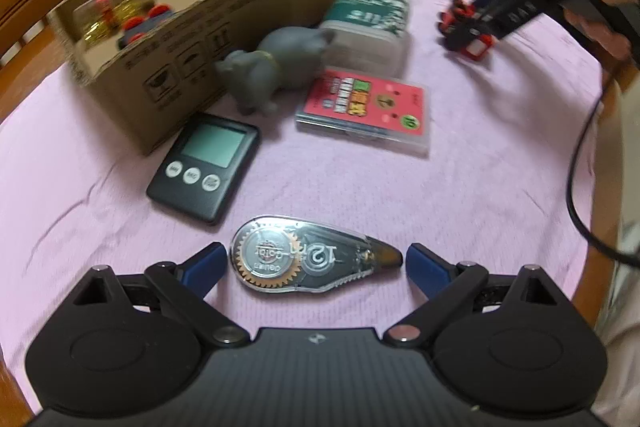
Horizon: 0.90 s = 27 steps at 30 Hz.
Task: Organize rigid objects
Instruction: 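Close the left tool on the correction tape and lift both items toward the box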
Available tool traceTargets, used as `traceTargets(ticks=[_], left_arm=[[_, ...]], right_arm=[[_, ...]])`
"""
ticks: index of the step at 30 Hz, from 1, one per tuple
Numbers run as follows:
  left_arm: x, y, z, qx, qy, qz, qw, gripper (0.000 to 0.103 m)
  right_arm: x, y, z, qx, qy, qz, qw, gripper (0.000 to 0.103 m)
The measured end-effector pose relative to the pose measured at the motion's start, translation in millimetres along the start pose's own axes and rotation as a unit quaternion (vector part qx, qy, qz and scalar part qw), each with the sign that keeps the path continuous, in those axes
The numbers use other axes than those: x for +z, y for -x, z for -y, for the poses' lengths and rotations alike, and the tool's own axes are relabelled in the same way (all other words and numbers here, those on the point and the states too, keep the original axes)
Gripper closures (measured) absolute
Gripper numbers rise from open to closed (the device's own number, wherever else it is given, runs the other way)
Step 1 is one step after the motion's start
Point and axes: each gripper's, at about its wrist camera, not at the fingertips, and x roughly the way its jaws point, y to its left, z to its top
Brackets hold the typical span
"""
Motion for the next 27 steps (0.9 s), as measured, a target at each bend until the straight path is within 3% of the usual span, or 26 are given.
traceTargets(ticks=[7, 15, 20, 27], left_arm=[[5, 1, 0, -0.019, -0.029, 0.006, 0.9994, 0.014], [12, 9, -3, -0.023, 0.012, -0.007, 0.9996, 0.014], [30, 34, -3, -0.009, 0.016, 0.001, 0.9998, 0.014], [75, 68, -12, 0.021, 0.016, 0.042, 0.9988, 0.014]], right_arm=[[0, 1, -2, 0.002, -0.001, -0.006, 1.000, 0.043], [4, 10, -2, 0.003, 0.008, -0.009, 1.000, 0.043], [13, 26, -3, 0.019, 0.036, -0.005, 0.999, 0.043], [35, 56, -7, 0.045, 0.090, 0.014, 0.995, 0.043]])
